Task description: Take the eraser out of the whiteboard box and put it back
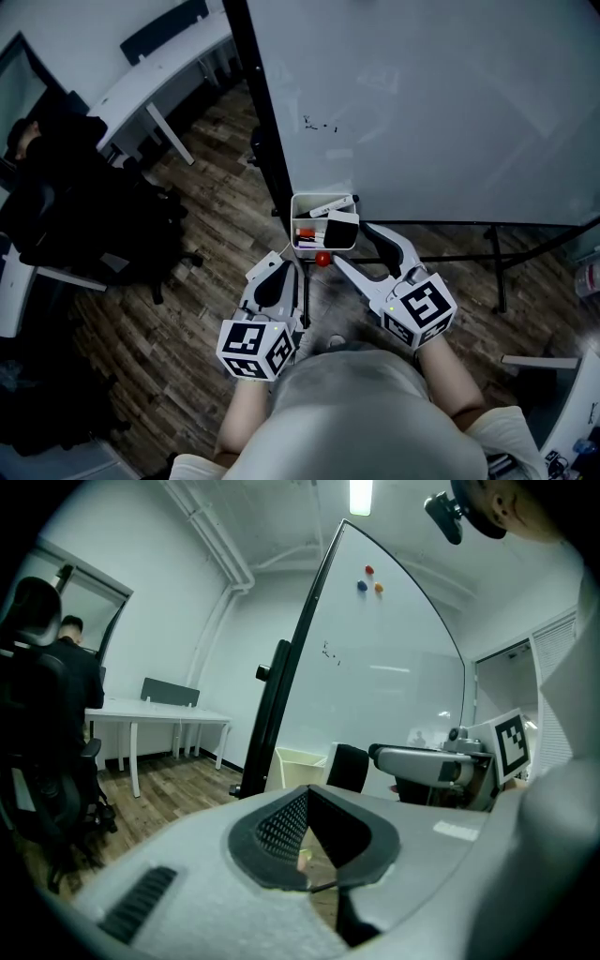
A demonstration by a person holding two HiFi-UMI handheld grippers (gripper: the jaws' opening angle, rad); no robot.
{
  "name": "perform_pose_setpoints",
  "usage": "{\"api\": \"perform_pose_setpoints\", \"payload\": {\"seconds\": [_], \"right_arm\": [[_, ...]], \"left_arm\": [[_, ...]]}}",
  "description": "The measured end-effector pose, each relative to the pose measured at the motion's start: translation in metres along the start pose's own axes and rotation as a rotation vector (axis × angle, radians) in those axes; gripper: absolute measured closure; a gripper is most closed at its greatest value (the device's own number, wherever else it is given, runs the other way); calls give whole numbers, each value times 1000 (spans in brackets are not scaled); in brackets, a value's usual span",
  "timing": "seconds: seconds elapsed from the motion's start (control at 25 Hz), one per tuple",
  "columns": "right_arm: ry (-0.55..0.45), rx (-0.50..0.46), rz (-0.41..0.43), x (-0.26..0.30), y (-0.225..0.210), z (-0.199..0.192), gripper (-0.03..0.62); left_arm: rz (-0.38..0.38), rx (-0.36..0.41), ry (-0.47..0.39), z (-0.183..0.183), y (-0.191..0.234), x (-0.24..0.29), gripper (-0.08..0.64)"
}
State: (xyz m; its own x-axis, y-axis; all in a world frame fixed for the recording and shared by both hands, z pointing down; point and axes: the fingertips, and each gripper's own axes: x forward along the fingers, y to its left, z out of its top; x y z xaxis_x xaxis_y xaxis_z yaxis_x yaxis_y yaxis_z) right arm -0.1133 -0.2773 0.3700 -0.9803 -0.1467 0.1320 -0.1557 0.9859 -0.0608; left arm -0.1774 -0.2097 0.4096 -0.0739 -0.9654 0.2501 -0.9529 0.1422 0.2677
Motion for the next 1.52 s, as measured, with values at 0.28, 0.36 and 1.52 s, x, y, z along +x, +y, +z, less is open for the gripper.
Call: {"api": "perform_pose_setpoints", "payload": {"seconds": [0.28, 0.36, 1.52], "right_arm": [[1, 2, -22, -9, 13, 1, 339], [0, 3, -26, -11, 16, 1, 350], [-36, 5, -92, -36, 101, 8, 586]], "left_arm": [[-21, 8, 4, -1, -5, -12, 557], [-24, 10, 5, -2, -6, -16, 557], [-72, 25, -2, -15, -5, -93, 557]]}}
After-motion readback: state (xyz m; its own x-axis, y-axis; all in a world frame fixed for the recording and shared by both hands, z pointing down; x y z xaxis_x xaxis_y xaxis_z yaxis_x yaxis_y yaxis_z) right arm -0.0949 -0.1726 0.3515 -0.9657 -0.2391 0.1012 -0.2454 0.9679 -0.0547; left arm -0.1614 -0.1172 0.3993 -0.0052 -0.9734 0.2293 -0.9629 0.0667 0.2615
